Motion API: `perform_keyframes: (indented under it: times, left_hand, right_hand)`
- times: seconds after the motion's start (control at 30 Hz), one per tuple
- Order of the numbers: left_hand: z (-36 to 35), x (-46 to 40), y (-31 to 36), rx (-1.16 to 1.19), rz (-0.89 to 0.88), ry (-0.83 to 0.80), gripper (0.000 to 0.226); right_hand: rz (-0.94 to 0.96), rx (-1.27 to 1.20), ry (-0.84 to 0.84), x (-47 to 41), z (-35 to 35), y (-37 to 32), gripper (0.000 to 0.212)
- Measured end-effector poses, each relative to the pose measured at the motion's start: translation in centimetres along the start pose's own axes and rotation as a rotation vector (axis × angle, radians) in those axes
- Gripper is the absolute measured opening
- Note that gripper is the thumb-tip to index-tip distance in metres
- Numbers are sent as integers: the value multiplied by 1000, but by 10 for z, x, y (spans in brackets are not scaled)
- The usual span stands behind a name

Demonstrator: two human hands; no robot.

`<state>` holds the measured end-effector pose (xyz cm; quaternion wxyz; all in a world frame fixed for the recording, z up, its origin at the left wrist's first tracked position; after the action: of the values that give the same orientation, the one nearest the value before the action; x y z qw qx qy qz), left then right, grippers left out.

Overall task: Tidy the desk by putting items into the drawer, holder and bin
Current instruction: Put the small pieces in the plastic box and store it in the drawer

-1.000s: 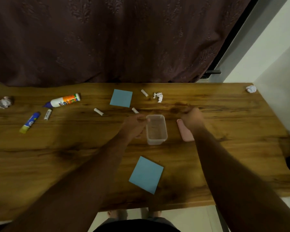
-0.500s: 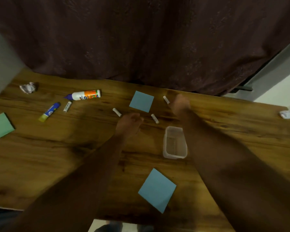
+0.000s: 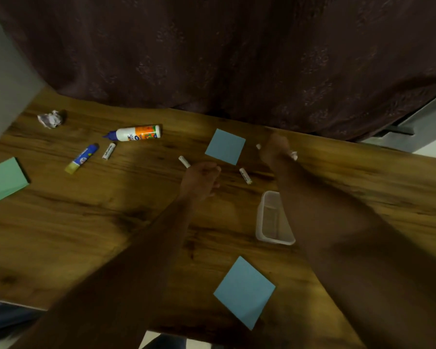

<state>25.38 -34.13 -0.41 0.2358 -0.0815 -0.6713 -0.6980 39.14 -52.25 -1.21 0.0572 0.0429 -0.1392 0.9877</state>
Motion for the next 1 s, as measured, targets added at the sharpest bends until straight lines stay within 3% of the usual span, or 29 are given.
perform_keyframes:
  times: [0.1,0.2,0.27,0.4,0.53,0.6,0.7,0.9,1.0]
  left_hand:
    - [-4,1,9,15,-14,-43,12]
    - [-4,0,13,89,-12,-43,12]
    - [-2,6,18,166,37,-28,17]
    - [4,14,22,306,121,-28,28]
    - [12,16,20,270,113,-52,25]
    - [14,21,22,314,132,-62,16]
    - [2,27,31,317,83,-194,21]
    - [-44,37,54,154,-43,-398,26]
    - [-63,40,48,34,-88,-494,30]
  right_hand:
    - [-21,-186,-73,12,12,-7,30]
    - [-20,-606,-240,44,24,-27,6]
    - [10,-750,-293,69,29,-41,12]
    - [176,-650,-282,106,23,-67,12]
    - [274,-502,-233,122,16,-77,4]
    - [270,-493,-271,126,25,-75,3]
    - [264,-496,-253,128,45,-59,4]
    - [70,-804,-188,138,80,4,22]
    - [66,-704,-122,147,85,26,22]
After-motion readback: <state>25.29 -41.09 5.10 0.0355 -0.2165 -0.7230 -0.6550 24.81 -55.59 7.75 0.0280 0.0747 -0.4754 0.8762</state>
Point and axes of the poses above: each hand's wrist, its own x-axis away from the middle knuckle, its own z-axis out of the back of the hand, y = z × x, the point moved 2 cm from there along -x, towards the middle knuckle, and after that the axes turned 2 degrees about x, right-handed, at the moved point
